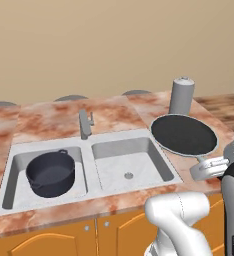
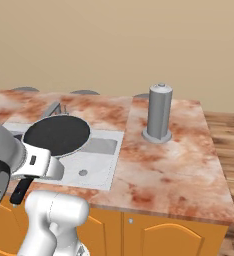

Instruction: Move the pot and pan from the stove into the sink.

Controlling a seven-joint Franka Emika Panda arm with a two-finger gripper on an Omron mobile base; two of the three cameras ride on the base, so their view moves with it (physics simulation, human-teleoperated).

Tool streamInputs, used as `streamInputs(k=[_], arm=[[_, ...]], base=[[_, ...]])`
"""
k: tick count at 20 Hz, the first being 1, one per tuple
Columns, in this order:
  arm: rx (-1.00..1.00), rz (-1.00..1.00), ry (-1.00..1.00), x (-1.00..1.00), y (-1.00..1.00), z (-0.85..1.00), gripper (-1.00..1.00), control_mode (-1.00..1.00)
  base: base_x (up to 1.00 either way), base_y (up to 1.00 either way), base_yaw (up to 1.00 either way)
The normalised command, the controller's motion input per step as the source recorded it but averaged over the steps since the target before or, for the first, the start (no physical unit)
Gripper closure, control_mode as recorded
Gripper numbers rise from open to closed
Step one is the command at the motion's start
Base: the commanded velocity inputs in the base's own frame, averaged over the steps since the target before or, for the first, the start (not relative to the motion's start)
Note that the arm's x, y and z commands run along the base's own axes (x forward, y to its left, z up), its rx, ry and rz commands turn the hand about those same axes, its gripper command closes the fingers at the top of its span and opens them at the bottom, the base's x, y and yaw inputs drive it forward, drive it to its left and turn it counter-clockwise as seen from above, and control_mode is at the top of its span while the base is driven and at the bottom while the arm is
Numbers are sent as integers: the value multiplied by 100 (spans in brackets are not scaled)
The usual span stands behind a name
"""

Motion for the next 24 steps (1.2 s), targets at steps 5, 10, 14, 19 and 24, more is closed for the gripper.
streamInputs(k=[5,10,14,19,24], arm=[[0,0,0,0,0,0,100,100],[0,0,0,3,0,0,100,-100],[-3,0,7,18,7,-7,100,-100],[-14,1,18,27,18,-15,100,-100],[-13,0,15,19,11,-14,100,-100]], base=[[9,2,0],[0,0,0],[0,0,0],[0,0,0],[0,0,0]])
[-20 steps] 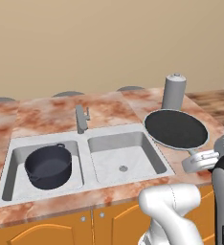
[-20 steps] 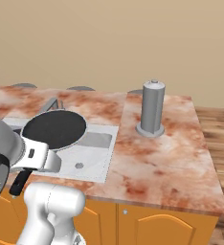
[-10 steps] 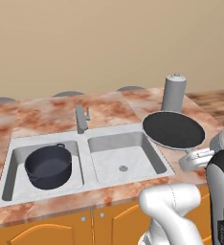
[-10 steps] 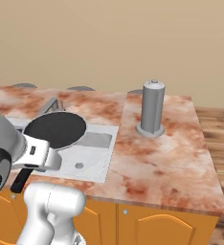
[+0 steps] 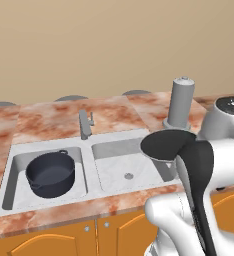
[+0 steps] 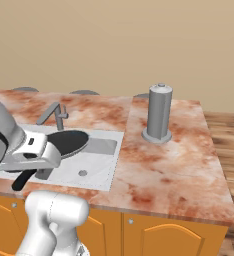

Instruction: Move the pot and pan from the stove into the sink.

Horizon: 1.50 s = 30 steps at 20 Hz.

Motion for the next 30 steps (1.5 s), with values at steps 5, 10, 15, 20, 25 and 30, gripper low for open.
streamInputs(k=[5,10,15,20,25,30], arm=[[-1,0,3,2,0,-6,100,-100],[0,2,7,9,0,-34,100,-100],[0,5,9,11,0,-43,100,-100],[0,6,7,19,5,-40,100,-100],[2,8,2,37,20,-38,100,-100],[4,5,0,54,24,-26,100,-100]], base=[[0,0,0],[0,0,0],[0,0,0],[0,0,0],[0,0,0],[0,0,0]])
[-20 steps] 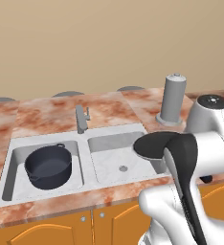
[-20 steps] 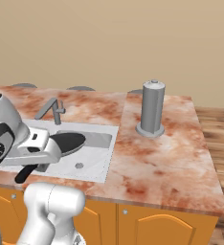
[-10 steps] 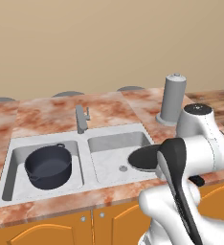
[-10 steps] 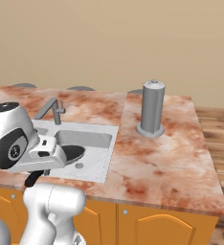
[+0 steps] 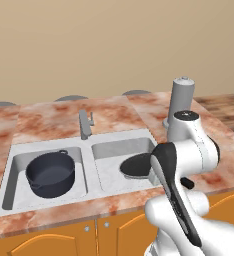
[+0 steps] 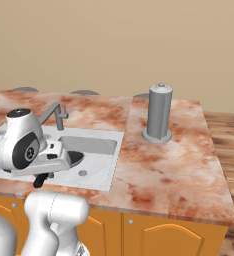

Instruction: Move the pot and pan from the stove into the sink.

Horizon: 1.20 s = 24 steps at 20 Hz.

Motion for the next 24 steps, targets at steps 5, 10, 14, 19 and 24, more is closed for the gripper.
streamInputs(k=[5,10,14,19,24], arm=[[6,6,3,56,14,-33,100,-100],[7,7,7,56,8,-47,100,-100],[2,6,6,63,3,-42,100,-100],[0,3,4,71,0,-38,100,-100],[0,0,1,70,-6,-36,100,-100]], base=[[0,0,0],[0,0,0],[0,0,0],[0,0,0],[0,0,0]])
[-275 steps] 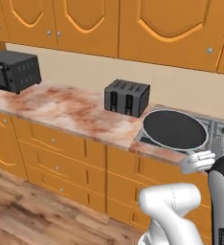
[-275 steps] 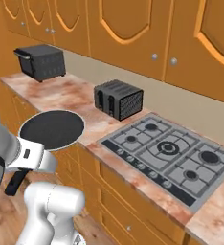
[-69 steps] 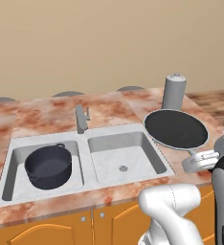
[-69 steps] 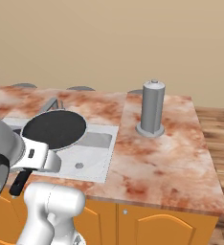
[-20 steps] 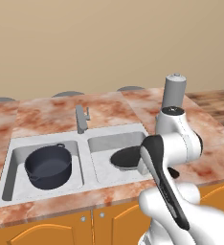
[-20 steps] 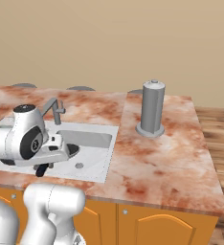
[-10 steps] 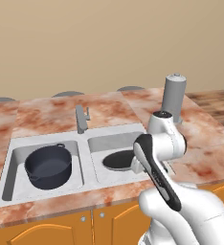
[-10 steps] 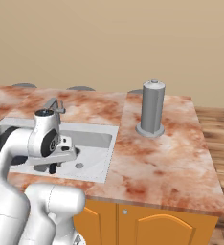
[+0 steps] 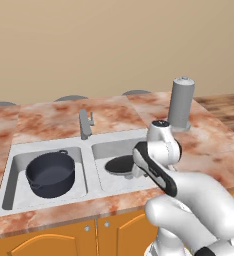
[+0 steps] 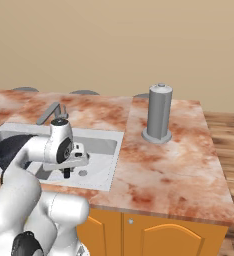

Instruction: Move the pot and pan from the stove into the sink.

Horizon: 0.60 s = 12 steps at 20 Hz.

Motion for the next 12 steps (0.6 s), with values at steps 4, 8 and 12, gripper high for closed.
streamInputs(k=[4,8,12], arm=[[0,0,0,62,-5,-33,100,-100],[0,0,0,62,0,-30,100,-100],[0,0,0,54,0,-20,100,-100]], base=[[0,0,0],[0,0,0],[0,0,0]])
